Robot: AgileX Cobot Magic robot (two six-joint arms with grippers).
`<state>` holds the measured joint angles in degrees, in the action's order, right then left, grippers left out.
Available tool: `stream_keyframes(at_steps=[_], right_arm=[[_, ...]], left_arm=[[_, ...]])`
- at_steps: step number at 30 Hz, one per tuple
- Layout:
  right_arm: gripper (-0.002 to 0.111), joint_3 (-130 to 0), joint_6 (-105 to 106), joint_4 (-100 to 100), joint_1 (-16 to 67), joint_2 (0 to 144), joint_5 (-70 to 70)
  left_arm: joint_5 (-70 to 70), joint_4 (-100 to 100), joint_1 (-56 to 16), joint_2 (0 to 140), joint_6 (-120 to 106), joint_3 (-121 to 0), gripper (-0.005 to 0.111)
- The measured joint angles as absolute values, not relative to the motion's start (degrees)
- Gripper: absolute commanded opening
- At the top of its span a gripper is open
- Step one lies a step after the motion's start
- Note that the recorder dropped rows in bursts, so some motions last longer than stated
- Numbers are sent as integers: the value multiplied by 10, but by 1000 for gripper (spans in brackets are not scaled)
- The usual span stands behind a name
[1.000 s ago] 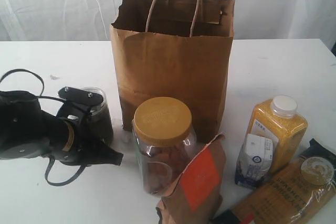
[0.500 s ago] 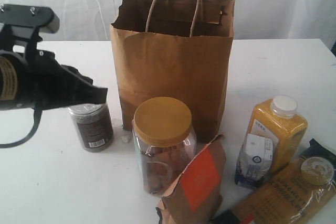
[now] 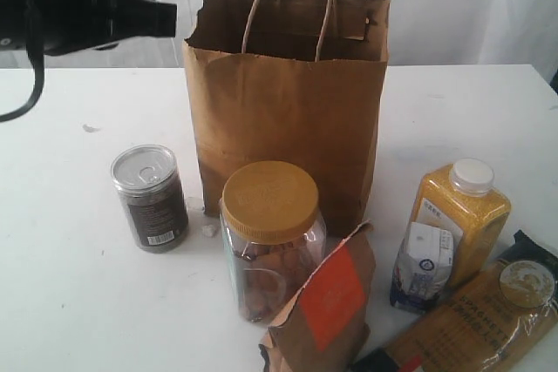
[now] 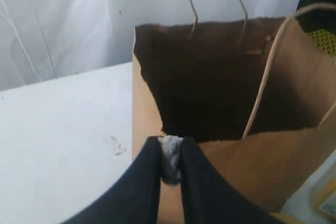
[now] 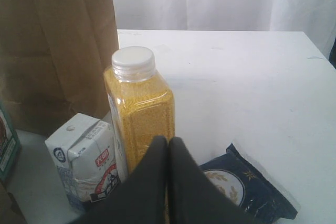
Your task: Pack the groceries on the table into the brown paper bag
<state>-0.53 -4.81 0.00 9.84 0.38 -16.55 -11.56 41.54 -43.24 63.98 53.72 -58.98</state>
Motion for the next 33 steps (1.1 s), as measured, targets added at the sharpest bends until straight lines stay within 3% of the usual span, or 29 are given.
stream_keyframes(at_steps=[16, 25, 33], right_arm=[[0, -5, -48, 0, 98, 4, -165], [0, -5, -48, 0, 98, 4, -165], [0, -5, -48, 0, 98, 4, -165]], left_arm=[[-116, 427, -432, 771, 544, -697, 0], [-107, 407, -415, 829, 550, -727, 37], [-80, 399, -414, 840, 551, -729, 47]])
